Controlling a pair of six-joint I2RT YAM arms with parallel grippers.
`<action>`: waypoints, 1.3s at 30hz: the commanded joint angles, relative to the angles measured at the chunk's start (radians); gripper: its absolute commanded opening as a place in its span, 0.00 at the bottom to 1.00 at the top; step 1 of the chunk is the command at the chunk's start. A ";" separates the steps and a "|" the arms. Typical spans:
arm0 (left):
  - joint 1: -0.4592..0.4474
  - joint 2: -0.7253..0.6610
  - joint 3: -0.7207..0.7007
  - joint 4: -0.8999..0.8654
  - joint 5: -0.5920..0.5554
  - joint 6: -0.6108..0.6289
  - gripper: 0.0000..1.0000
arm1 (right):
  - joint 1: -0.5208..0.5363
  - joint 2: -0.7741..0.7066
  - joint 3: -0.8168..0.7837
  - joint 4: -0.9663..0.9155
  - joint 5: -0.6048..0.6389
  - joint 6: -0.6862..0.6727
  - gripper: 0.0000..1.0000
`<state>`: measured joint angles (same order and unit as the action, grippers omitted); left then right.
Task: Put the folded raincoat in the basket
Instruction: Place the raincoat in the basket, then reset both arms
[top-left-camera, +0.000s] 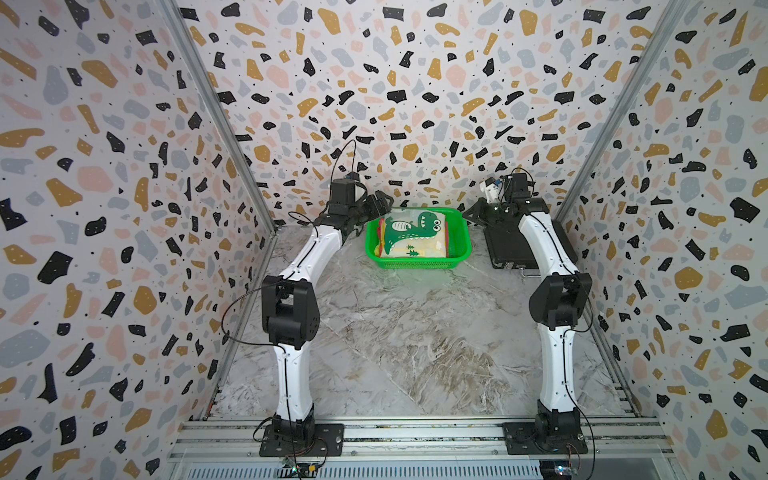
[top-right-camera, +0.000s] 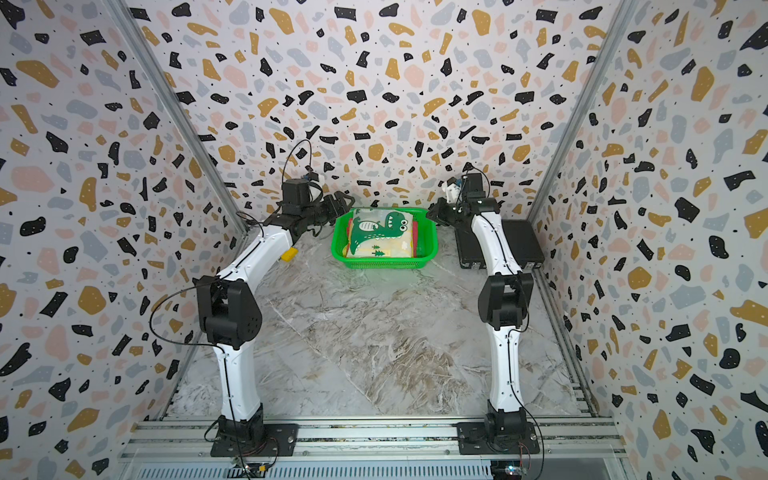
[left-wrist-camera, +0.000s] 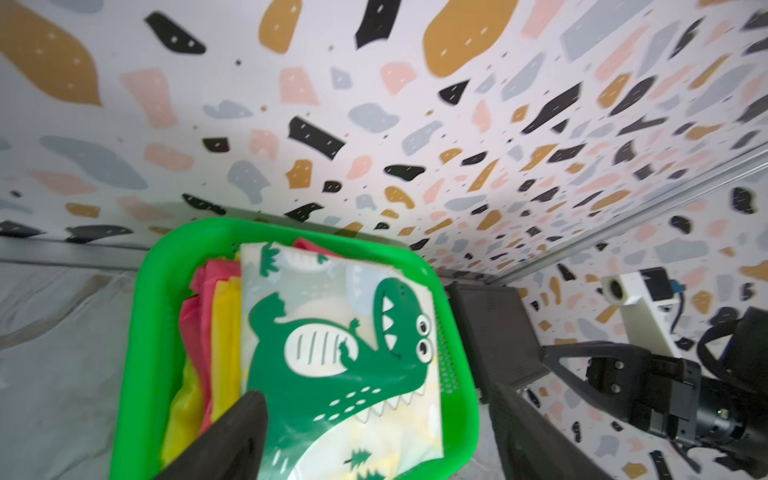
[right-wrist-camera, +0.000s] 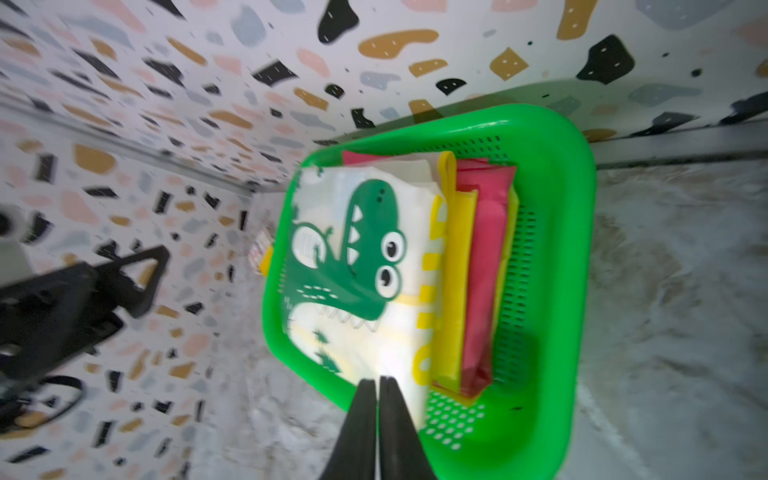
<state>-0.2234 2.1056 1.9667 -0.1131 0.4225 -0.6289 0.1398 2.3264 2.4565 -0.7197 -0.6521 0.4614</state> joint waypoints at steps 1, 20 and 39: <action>-0.002 0.072 -0.002 0.167 0.086 -0.145 0.83 | 0.037 -0.013 -0.028 0.064 -0.022 0.019 0.03; -0.042 0.329 0.058 0.261 0.112 -0.227 0.82 | 0.100 0.285 0.081 0.127 0.031 0.057 0.04; -0.037 0.234 0.036 0.095 0.108 -0.090 0.98 | 0.073 0.182 0.077 0.070 0.010 -0.004 0.38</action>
<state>-0.2646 2.4199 2.0087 0.0422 0.5381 -0.7689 0.2329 2.6232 2.5099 -0.5949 -0.6621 0.4927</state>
